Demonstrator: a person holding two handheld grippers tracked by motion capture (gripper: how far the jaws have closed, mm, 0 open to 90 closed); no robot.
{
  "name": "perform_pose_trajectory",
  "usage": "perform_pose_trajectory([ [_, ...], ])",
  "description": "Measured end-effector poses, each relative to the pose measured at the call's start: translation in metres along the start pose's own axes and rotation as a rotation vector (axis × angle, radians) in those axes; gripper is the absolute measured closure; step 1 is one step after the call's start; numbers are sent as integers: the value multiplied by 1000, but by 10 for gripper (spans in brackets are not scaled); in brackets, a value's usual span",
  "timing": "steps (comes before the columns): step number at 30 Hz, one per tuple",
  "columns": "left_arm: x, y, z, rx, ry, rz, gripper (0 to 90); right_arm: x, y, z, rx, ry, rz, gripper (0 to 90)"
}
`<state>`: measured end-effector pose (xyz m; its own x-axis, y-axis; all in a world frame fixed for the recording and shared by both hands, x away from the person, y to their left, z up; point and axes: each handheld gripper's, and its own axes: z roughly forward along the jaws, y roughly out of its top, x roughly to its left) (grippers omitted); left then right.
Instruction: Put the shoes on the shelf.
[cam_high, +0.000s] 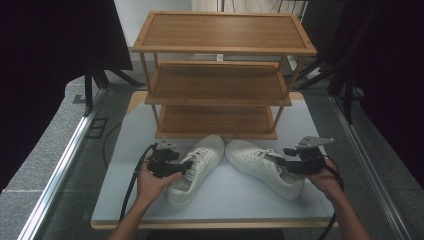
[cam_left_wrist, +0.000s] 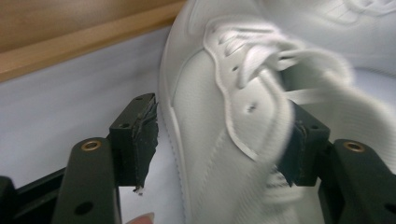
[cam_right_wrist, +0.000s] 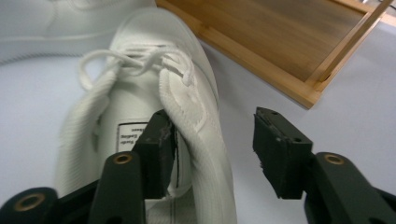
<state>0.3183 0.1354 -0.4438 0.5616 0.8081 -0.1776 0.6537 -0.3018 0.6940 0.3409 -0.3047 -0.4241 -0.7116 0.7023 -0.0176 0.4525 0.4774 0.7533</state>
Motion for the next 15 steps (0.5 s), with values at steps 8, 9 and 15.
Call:
perform_pose_trajectory([
  [8, 3, 0, 12, -24, -37, -10, 542, -4, -2, 30, 97, -23, -45, 673],
  [9, 3, 0, 12, -29, -42, -13, 582, -5, -3, 33, 103, -9, -44, 709],
  [15, -5, -1, 11, -34, 43, 58, 726, -6, -4, 31, 69, 23, -34, 764],
])
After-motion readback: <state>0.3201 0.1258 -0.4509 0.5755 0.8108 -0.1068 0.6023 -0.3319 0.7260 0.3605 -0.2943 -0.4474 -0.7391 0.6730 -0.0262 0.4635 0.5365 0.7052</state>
